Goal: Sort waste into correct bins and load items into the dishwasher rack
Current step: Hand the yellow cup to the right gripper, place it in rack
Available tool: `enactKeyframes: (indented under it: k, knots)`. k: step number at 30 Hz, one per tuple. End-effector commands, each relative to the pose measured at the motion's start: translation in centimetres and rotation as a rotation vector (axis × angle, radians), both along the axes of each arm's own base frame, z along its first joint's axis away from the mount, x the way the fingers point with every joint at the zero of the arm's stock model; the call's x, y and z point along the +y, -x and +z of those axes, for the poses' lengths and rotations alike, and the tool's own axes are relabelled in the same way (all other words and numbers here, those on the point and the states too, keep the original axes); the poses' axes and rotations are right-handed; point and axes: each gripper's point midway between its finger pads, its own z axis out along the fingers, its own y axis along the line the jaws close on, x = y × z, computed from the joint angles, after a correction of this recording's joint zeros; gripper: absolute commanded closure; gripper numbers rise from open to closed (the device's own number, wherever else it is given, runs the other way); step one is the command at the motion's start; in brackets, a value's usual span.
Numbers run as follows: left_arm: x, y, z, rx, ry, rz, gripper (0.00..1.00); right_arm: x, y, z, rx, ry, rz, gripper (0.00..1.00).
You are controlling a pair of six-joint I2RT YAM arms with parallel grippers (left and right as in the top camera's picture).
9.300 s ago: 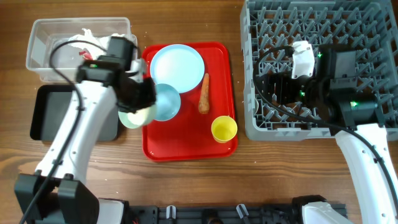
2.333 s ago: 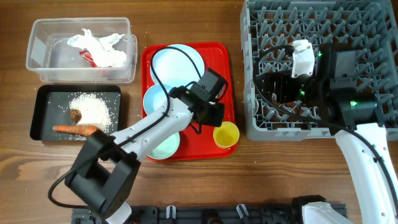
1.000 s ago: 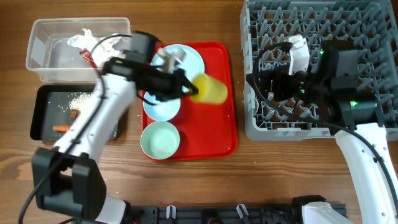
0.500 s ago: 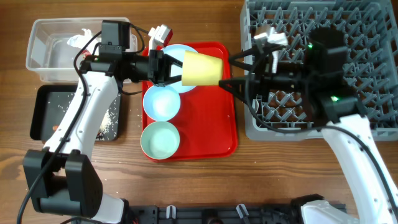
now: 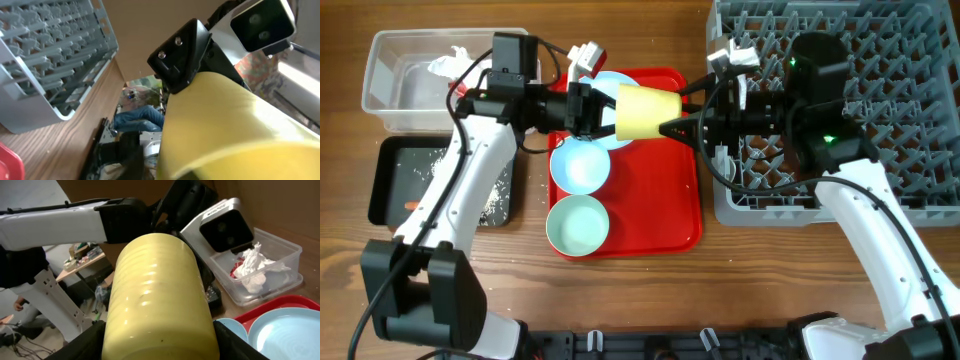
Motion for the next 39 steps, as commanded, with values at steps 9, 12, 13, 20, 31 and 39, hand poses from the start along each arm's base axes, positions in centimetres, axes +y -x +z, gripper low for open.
enactKeyframes:
  k: [9, 12, 13, 20, 31, 39]
  knots:
    - [1.9, -3.9, -7.6, 0.016, -0.476, 0.296, 0.20, -8.6, -6.3, 0.0, 0.135, 0.078, -0.489, 0.75]
    - [3.8, -4.3, -10.3, 0.051, -0.652, 0.376, 0.20, -12.9, -7.7, -1.1, 0.170, 0.297, -0.780, 0.75]
    - [4.3, -4.4, -10.8, 0.055, -0.686, 0.392, 0.20, -14.4, -7.7, -1.3, 0.188, 0.370, -0.865, 0.76]
    - [7.8, -4.7, -13.8, 0.071, -0.929, 0.493, 0.17, -22.9, -2.2, -9.2, 0.517, 0.925, -1.148, 0.80]
    - [9.6, -4.1, -15.0, 0.069, -1.050, 0.506, 0.12, -24.5, -0.2, -18.1, 0.857, 1.239, -1.050, 0.78]
    - [9.7, -4.2, -15.0, 0.068, -1.053, 0.508, 0.12, -23.3, -0.2, -19.1, 0.901, 1.208, -0.990, 0.30]
